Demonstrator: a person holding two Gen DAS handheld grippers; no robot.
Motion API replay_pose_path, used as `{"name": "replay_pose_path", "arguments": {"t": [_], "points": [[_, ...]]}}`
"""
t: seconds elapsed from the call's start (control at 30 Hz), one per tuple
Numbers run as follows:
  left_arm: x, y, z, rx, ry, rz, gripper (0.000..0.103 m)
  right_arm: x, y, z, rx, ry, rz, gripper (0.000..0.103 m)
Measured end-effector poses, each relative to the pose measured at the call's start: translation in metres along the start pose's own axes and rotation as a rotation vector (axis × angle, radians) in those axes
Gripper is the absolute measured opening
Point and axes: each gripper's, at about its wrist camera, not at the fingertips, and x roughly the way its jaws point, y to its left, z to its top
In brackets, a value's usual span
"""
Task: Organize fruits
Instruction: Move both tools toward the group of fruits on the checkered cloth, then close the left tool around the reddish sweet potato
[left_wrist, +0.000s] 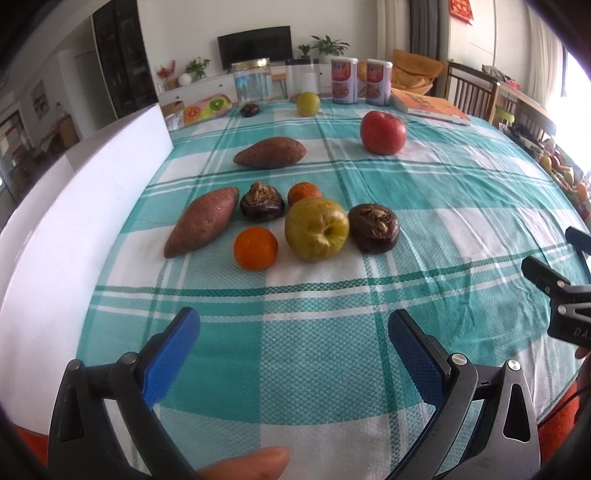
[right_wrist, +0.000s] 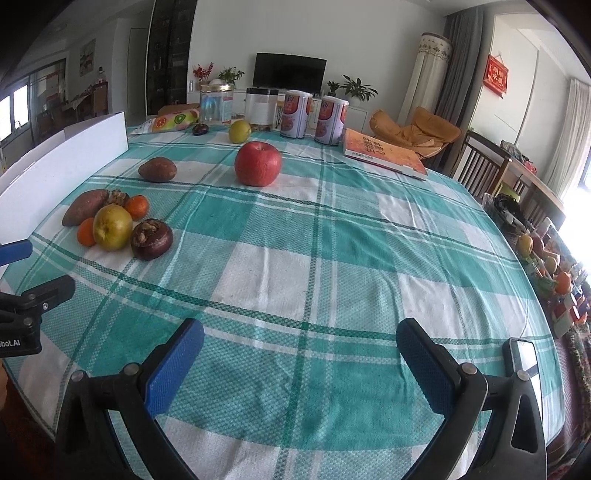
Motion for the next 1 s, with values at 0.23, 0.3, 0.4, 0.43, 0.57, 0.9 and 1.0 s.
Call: {"name": "replay_pose_path", "arguments": {"t": [0.23, 0.3, 0.4, 0.43, 0.57, 0.9, 1.0], "points": [[0.024, 0.004, -0.006, 0.016, 0.058, 0.032, 0.102, 0.056, -0.027, 0.013, 0.028, 0.088, -0.052, 0.103], [0.028, 0.005, -0.009, 0.016, 0.072, 0.027, 0.102, 0.064, -0.028, 0.014, 0.047, 0.085, -0.035, 0.103], [0.028, 0.007, -0.009, 0.005, 0.073, 0.011, 0.103, 0.068, -0.031, 0.016, 0.073, 0.099, -0.024, 0.103], [0.029, 0.008, -0.009, -0.001, 0.074, 0.005, 0.103, 0.069, -0.031, 0.016, 0.078, 0.101, -0.018, 0.103], [0.034, 0.015, -0.009, -0.067, 0.096, -0.037, 0.103, 0.076, -0.043, 0.014, 0.137, 0.125, 0.058, 0.103], [0.034, 0.016, -0.008, -0.072, 0.107, -0.034, 0.103, 0.077, -0.045, 0.013, 0.155, 0.127, 0.063, 0.103], [0.033, 0.016, -0.010, -0.071, 0.085, -0.036, 0.103, 0.077, -0.045, 0.013, 0.155, 0.127, 0.063, 0.103]]}}
